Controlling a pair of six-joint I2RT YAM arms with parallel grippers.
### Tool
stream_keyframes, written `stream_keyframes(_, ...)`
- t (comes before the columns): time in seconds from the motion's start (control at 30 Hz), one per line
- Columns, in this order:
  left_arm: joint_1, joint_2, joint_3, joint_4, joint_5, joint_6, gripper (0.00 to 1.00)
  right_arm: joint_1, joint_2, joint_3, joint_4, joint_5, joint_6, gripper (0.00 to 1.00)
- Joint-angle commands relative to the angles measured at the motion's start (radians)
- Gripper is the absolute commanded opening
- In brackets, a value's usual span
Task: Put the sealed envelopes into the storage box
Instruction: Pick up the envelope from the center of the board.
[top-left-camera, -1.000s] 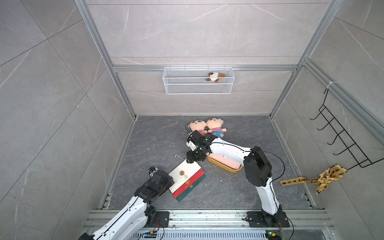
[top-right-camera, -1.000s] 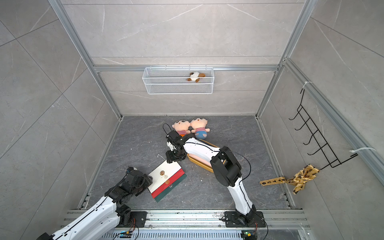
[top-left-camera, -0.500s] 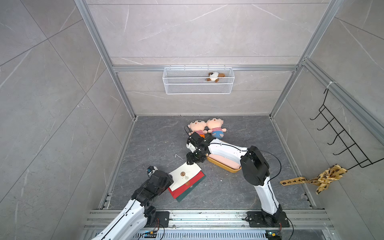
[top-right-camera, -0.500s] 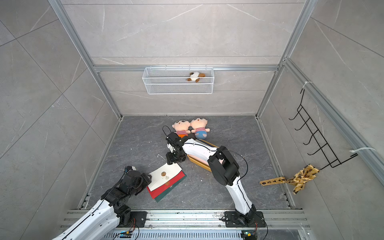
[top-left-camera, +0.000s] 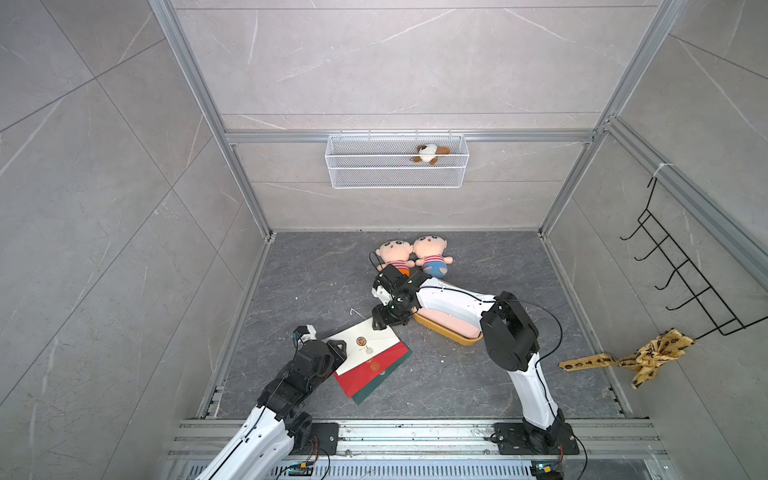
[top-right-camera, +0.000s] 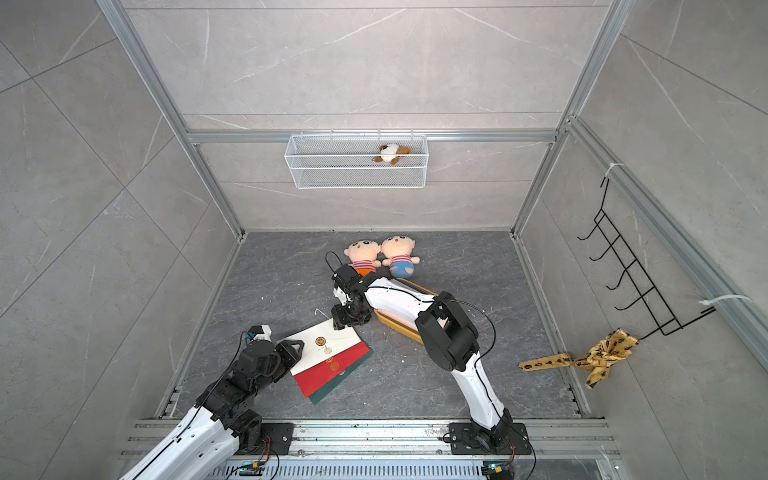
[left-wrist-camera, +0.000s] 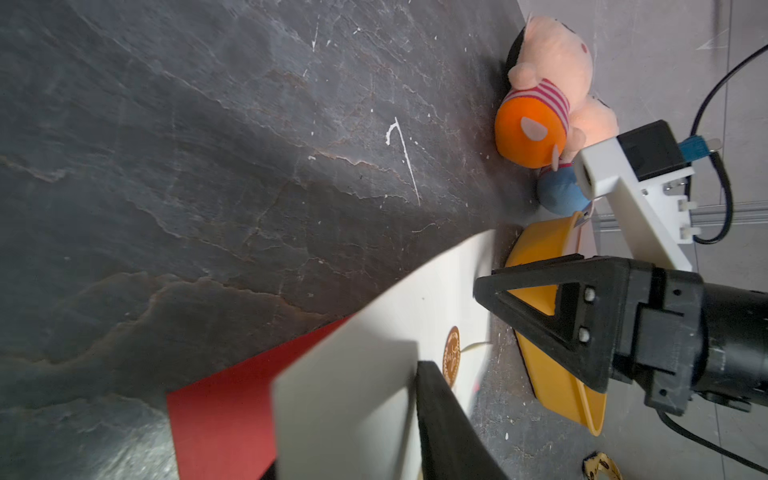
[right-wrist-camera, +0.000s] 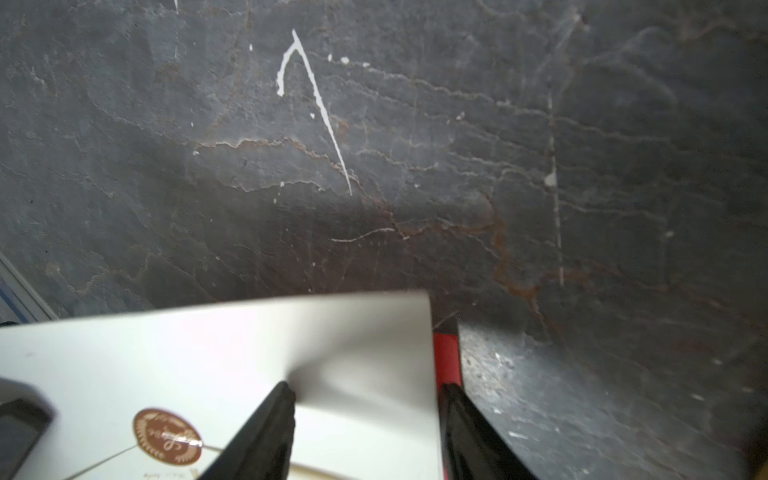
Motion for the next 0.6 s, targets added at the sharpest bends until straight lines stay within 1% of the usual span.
stream_keyframes(0.0,-0.004,0.028,0.034,0.056,0.027,0.006,0.26,0.001,-0.008,-0.016,0.021,-0.039,0.0,0.58)
stream_keyframes(0.13,-0.003,0.059,0.063,0.014,0.012,0.029,0.12,-0.004,-0.016,-0.014,0.021,-0.04,0.0,0.58)
stream_keyframes(0.23,-0.004,0.056,0.089,-0.014,-0.007,0.05,0.02,-0.012,-0.027,-0.003,0.019,-0.04,-0.001,0.58)
stream_keyframes(0.27,-0.004,0.05,0.101,-0.026,-0.016,0.054,0.0,-0.018,-0.04,0.0,0.024,-0.041,0.0,0.59)
stream_keyframes(0.37,-0.004,0.027,0.139,-0.033,-0.041,0.064,0.0,-0.047,-0.098,0.004,0.053,-0.035,0.023,0.63)
stream_keyframes(0.47,-0.004,0.014,0.189,-0.014,-0.061,0.067,0.0,-0.09,-0.185,-0.003,0.095,-0.025,0.069,0.65)
stream_keyframes(0.57,-0.003,0.011,0.246,0.044,-0.073,0.066,0.0,-0.117,-0.297,-0.065,0.193,-0.021,0.14,0.66)
